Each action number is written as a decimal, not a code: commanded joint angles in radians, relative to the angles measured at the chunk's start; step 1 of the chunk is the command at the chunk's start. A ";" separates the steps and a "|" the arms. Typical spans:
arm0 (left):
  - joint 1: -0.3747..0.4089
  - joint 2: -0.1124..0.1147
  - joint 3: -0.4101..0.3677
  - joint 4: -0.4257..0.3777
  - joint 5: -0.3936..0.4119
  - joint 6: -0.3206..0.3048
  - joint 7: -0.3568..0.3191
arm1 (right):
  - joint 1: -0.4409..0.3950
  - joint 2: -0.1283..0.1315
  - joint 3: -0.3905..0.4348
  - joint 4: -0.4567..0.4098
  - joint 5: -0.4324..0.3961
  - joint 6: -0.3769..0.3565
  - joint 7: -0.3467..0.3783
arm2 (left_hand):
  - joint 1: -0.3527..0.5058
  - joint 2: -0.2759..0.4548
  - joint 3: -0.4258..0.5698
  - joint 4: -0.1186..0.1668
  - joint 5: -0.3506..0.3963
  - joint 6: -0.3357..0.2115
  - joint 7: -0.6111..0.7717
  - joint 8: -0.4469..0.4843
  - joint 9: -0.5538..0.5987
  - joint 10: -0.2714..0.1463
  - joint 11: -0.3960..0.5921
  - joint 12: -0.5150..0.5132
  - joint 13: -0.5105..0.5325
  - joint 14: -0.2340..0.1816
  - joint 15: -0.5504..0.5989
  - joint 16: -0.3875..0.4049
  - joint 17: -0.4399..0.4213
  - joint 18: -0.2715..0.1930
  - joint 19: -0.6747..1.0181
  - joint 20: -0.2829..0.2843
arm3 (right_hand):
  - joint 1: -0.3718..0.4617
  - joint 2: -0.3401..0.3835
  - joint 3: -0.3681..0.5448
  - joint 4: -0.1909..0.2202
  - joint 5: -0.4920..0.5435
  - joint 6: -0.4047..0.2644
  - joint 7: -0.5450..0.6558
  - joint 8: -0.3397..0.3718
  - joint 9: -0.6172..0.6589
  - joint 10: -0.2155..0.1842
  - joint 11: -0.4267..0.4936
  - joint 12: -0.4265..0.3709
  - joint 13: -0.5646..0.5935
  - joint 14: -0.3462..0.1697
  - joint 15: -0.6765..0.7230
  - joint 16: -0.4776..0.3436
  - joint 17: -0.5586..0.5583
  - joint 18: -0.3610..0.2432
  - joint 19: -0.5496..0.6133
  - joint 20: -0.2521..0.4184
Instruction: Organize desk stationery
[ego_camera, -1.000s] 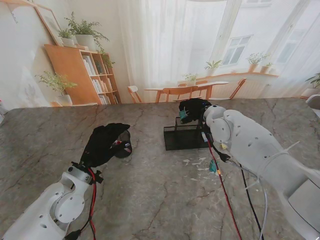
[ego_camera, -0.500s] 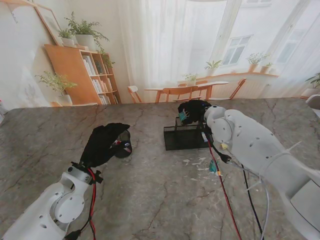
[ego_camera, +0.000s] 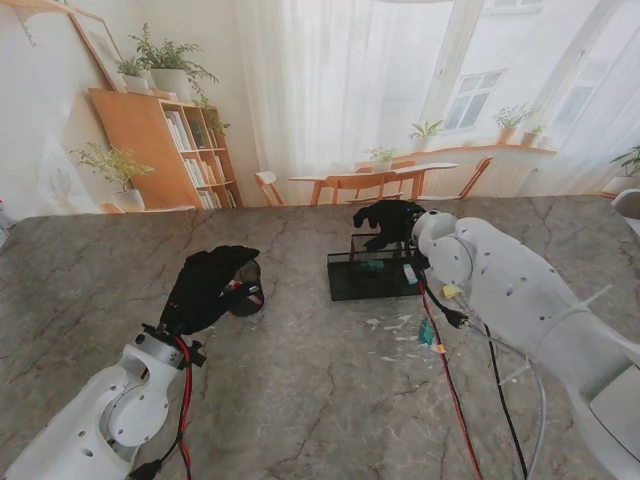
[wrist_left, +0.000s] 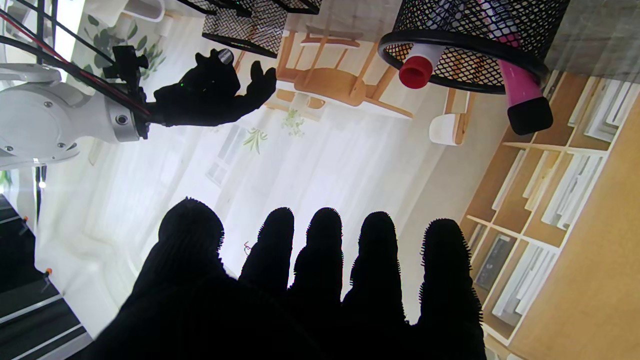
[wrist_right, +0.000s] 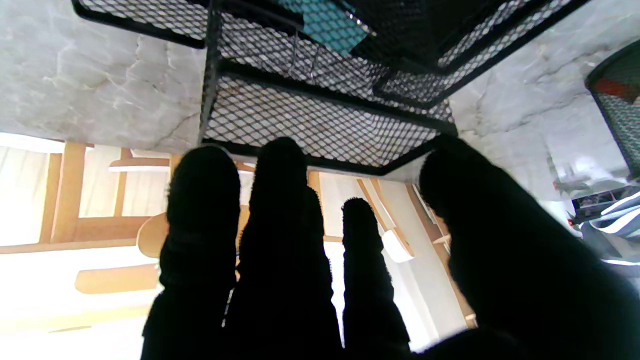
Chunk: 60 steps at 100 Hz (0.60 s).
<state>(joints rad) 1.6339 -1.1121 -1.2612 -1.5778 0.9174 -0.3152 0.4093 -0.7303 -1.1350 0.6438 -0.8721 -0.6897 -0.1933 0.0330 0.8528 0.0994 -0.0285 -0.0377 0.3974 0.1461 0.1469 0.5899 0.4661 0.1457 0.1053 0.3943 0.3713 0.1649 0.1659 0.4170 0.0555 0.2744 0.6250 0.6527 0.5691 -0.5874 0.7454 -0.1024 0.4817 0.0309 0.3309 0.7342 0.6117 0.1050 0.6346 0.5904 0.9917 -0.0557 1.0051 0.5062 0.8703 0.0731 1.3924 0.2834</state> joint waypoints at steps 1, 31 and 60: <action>0.004 -0.002 0.002 0.003 0.000 -0.003 0.003 | -0.014 0.015 0.022 -0.034 -0.013 -0.011 0.015 | 0.016 0.056 -0.018 -0.013 0.016 -0.009 0.004 0.011 0.005 -0.017 -0.003 0.005 0.012 -0.022 -0.001 0.003 -0.010 -0.010 -0.015 -0.010 | -0.036 0.028 -0.030 0.034 -0.039 -0.026 -0.016 -0.013 -0.027 0.013 -0.029 -0.012 -0.022 0.021 0.033 0.025 -0.016 0.030 0.054 0.021; 0.003 -0.003 0.003 0.003 -0.001 -0.007 0.005 | -0.134 0.070 0.236 -0.233 -0.129 -0.090 0.084 | 0.015 0.055 -0.018 -0.013 0.017 -0.006 0.004 0.011 0.005 -0.015 -0.003 0.005 0.013 -0.021 -0.001 0.003 -0.010 -0.009 -0.014 -0.009 | -0.136 0.141 -0.188 0.048 -0.121 -0.032 -0.071 -0.020 -0.126 0.038 -0.159 -0.014 -0.224 0.110 -0.025 0.060 -0.243 0.165 0.035 0.115; 0.004 -0.003 0.004 0.003 -0.003 -0.008 0.006 | -0.321 0.121 0.479 -0.439 -0.219 -0.189 0.245 | 0.014 0.057 -0.018 -0.012 0.016 -0.009 0.004 0.011 0.004 -0.018 -0.004 0.005 0.011 -0.021 -0.001 0.003 -0.011 -0.010 -0.015 -0.009 | -0.219 0.213 -0.209 0.049 -0.255 -0.013 -0.184 -0.034 -0.287 0.050 -0.464 -0.129 -0.612 0.224 -0.620 -0.131 -0.789 0.240 -0.275 0.086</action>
<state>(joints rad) 1.6339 -1.1122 -1.2605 -1.5765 0.9166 -0.3194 0.4123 -1.0181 -1.0413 1.1100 -1.3034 -0.9019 -0.3670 0.2722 0.8528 0.0994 -0.0277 -0.0544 0.3974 0.1461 0.1469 0.5900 0.4661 0.1456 0.1053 0.3943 0.3713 0.1649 0.1659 0.4169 0.0555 0.2744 0.6250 0.6525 0.3834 -0.3986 0.5493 -0.0833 0.2757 0.0085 0.1784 0.7217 0.3572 0.1491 0.2314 0.4933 0.4308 0.1482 0.4740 0.4121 0.1479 0.2974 1.1728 0.4050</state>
